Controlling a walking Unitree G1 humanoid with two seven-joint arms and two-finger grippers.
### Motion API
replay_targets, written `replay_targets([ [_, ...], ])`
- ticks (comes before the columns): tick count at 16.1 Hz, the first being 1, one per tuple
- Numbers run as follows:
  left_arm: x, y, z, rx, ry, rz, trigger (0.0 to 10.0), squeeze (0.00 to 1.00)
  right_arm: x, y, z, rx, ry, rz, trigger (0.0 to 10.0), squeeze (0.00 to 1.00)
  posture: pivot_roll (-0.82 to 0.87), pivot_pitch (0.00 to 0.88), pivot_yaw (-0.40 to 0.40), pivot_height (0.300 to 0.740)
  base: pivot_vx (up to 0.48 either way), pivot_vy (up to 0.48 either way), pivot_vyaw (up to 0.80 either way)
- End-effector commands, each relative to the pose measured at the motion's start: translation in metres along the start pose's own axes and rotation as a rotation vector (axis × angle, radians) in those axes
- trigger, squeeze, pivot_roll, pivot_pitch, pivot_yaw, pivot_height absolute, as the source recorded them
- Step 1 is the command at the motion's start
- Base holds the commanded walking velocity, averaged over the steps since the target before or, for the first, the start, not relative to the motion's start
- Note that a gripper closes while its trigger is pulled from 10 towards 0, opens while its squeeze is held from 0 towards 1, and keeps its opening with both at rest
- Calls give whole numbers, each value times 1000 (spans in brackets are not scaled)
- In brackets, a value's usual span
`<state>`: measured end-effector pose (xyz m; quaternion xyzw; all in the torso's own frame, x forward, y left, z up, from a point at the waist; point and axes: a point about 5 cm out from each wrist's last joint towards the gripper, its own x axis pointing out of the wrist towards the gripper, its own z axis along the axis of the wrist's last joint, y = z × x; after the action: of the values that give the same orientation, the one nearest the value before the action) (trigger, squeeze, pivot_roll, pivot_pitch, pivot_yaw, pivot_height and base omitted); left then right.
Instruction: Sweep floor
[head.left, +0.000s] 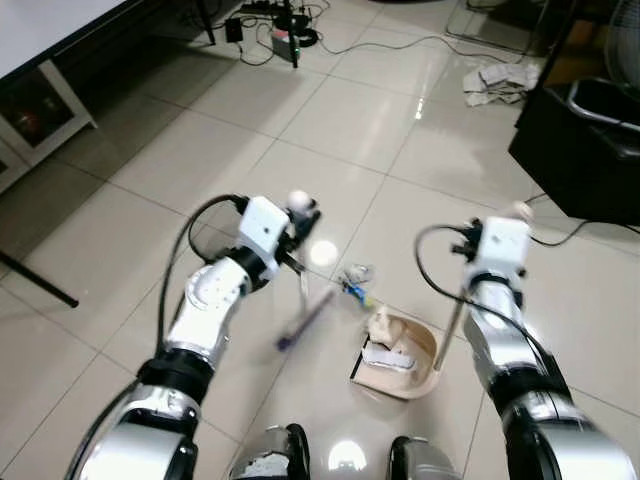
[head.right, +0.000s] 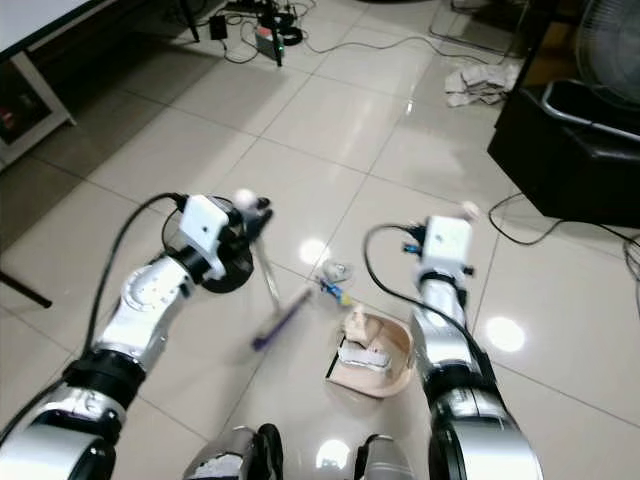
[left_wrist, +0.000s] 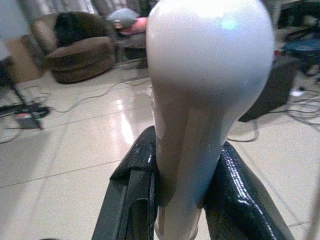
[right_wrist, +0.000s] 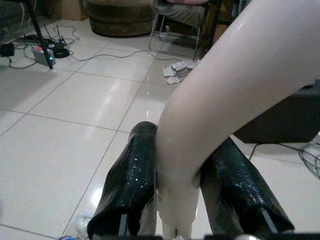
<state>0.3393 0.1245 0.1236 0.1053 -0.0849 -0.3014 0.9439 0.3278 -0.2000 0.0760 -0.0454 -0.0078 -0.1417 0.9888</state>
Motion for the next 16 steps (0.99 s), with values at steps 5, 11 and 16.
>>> replay_targets([
  [5,-14,12,-10,27,25,79,10000,0,-15,-39,5,24,-51,-44,10000,0,13,110,96,740,0,0,0],
  [11,-49,27,-17,65,49,193,10000,0,-41,-61,55,-13,-161,34,10000,0,-21,79,105,740,0,0,0],
  [16,-96,46,-23,59,111,397,10000,0,-50,-81,111,149,-228,4,10000,0,-55,47,115,740,0,0,0],
])
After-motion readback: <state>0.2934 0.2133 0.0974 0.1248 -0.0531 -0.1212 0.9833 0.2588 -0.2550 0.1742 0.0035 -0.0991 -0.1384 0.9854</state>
